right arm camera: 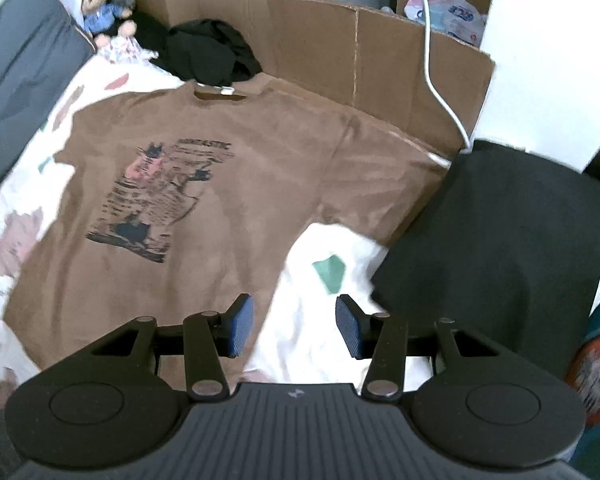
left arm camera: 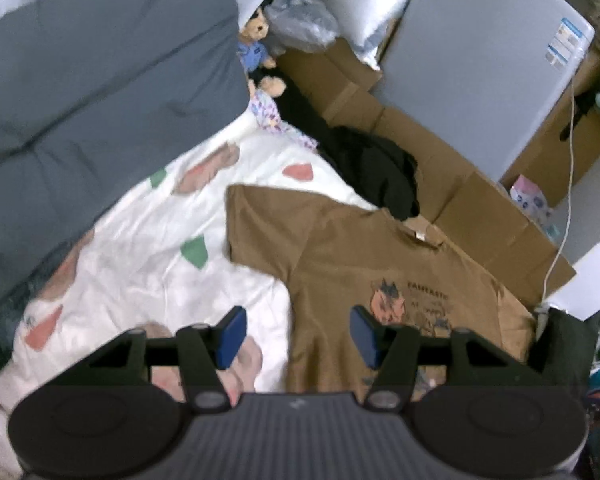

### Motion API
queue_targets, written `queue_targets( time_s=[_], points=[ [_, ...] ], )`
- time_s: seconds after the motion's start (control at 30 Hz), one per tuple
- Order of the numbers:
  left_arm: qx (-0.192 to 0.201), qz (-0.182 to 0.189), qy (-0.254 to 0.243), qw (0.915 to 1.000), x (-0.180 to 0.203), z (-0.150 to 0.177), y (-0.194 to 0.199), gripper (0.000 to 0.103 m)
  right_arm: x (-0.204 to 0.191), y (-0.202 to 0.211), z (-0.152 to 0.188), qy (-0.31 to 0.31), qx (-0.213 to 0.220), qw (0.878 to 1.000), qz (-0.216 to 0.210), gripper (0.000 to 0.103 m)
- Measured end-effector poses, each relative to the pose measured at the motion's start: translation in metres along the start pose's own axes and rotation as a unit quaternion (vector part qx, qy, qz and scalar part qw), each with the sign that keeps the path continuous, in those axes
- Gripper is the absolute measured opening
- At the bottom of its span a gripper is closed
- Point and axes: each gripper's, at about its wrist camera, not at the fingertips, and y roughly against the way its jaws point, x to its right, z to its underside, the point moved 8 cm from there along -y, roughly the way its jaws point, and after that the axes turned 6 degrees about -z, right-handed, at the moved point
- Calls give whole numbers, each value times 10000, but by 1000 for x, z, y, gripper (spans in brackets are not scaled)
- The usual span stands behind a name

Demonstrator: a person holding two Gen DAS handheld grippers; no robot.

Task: Fold clothes
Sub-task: 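Open the left tool and raise both tools above the spread T-shirt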

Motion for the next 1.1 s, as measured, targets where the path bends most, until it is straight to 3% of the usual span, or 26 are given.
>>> queue_targets(
  time_s=[0.17,0.27,0.53,0.67,0.9,1.1],
  points=[
    [-241,-33,-20,9997,-8,37,-18,60,-10,2,24,-294,-11,9996,-31,50],
    [-220,130,235,9994,-15,51,-14,60,-21,3,48,-203,-90,9997,57,50],
    [-156,222,432,9987,-37,57,0,63,-32,9,77,-403,-51,9992,-18,51],
    [-210,219,467,9984,-51,64,-12,64,-41,8,80,-332,-100,9994,-42,51],
    [-603,140,594,9963,-84,99,-53,64,-47,-19,91,-377,-383,9985,25,51],
    [-875,168,336,9955,-96,133,-75,64,-46,-50,112,-305,-826,9961,90,51]
  ],
)
